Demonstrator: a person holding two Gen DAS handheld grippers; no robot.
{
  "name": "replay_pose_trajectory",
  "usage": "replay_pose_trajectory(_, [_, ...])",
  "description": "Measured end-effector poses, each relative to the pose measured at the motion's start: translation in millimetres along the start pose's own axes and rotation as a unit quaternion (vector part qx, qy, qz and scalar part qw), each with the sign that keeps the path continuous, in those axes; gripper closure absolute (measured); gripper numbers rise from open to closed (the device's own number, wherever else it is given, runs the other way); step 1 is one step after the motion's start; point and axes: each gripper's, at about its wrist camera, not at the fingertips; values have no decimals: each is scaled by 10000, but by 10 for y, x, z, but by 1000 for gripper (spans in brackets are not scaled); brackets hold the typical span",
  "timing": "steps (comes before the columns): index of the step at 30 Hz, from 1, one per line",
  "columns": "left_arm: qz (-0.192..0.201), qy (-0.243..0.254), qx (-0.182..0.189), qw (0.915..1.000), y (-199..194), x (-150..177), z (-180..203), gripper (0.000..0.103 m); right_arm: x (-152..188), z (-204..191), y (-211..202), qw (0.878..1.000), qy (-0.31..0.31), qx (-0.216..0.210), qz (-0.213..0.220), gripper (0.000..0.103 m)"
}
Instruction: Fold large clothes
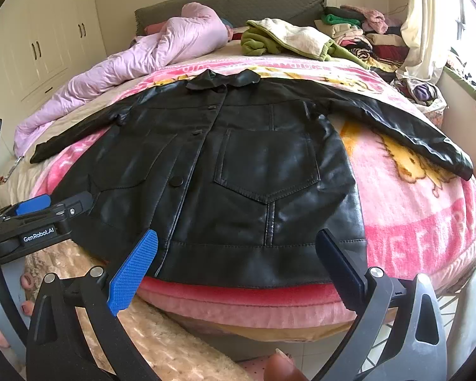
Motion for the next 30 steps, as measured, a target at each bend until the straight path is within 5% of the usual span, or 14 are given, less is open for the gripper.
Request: replay_pose_trajectory(30, [6,7,40,10000,48,3,40,9,-12,-76,-14,9999,-124,3,49,4])
Point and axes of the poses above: each gripper's, at about its wrist camera, not at the fingertips, and y roughly the way its jaws point, z to its right, x to its underside, and after that the axes turned 11 degrees about -z, right-handed
